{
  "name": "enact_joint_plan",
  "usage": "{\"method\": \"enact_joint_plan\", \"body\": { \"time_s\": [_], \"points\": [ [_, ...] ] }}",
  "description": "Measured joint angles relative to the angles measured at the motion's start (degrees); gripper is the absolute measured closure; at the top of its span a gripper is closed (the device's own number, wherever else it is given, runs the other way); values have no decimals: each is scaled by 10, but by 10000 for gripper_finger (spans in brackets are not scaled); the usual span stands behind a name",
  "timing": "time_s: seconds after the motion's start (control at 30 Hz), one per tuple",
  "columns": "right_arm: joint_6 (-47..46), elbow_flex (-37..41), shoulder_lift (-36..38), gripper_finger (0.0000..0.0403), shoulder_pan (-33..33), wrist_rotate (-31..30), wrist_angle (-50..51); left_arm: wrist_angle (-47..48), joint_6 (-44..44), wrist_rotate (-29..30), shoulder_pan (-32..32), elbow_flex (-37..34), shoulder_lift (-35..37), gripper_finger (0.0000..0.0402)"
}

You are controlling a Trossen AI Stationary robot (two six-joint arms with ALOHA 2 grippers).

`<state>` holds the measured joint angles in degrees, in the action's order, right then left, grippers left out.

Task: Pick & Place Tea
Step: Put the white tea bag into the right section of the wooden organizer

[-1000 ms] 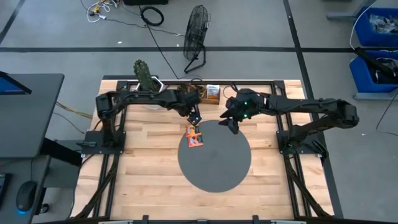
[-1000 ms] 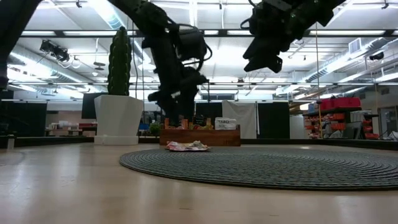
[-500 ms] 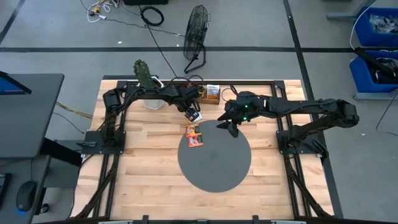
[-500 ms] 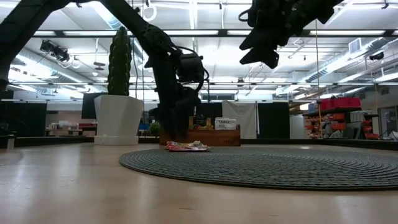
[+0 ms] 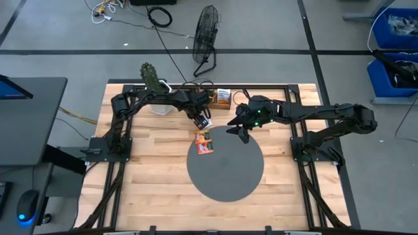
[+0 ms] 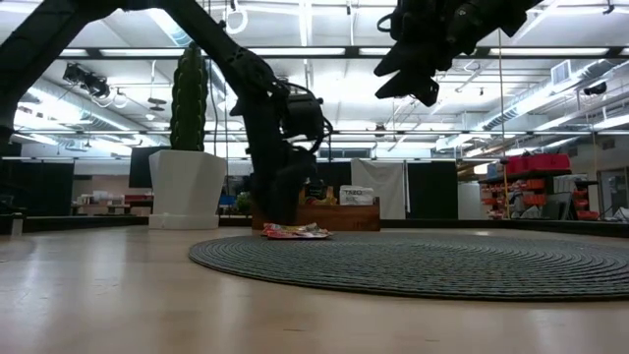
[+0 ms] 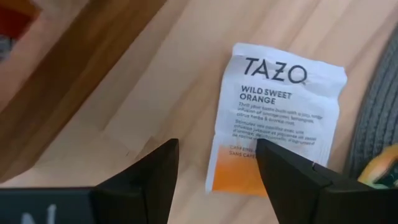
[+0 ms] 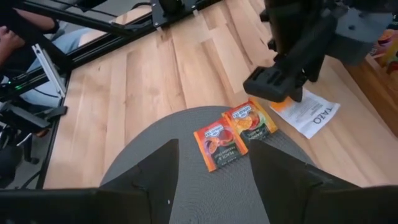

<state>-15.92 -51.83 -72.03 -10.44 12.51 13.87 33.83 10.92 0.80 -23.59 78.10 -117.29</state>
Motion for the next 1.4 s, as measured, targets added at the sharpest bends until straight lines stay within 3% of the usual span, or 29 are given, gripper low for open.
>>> {"method": "enact_joint_plan", "body": {
  "time_s": [0.23, 0.6, 0.97, 1.4],
  "points": [
    [-1, 0, 0, 199, 0, -1, -4, 0, 4, -9, 0, 1, -6, 201],
    [-1, 0, 0, 199, 0, -7, -2, -10, -7, -18, 11, 1, -7, 389],
    [-1, 0, 0, 199, -4, -16, -1, 4, -11, 0, 32, -2, 67, 399],
    [-72, 0, 0, 199, -103, 1, -3, -53, 50, 145, 121, -1, 194, 400]
  ]
}}
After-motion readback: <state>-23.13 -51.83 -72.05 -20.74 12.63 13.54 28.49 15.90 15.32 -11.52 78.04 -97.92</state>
